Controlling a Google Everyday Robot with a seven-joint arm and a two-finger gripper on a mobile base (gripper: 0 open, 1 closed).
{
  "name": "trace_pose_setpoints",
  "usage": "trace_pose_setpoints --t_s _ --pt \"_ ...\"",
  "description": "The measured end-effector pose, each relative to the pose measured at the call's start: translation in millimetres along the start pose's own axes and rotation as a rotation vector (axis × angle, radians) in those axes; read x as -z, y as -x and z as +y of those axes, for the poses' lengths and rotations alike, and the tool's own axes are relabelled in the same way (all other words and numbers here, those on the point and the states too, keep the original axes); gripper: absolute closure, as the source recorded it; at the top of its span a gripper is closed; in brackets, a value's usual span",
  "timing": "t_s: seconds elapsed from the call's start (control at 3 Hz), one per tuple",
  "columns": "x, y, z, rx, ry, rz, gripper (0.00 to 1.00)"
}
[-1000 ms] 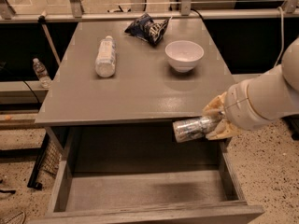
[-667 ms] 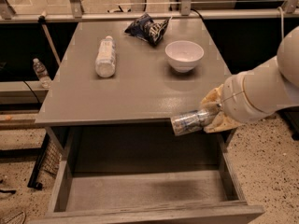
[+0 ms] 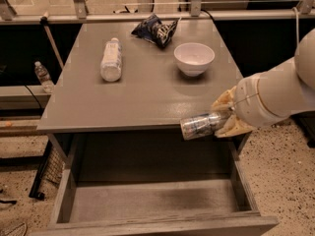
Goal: Pick redbull can from top drawer and place on counter
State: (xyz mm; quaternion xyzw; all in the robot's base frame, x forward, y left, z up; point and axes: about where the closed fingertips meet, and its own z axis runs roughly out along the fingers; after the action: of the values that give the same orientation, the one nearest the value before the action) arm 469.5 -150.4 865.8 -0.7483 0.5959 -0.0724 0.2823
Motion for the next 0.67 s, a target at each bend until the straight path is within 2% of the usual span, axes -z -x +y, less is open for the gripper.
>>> trace_pose_setpoints --t_s 0.67 --pt "0.9 -9.6 -38.8 0.001 -0.084 -0.040 1.00"
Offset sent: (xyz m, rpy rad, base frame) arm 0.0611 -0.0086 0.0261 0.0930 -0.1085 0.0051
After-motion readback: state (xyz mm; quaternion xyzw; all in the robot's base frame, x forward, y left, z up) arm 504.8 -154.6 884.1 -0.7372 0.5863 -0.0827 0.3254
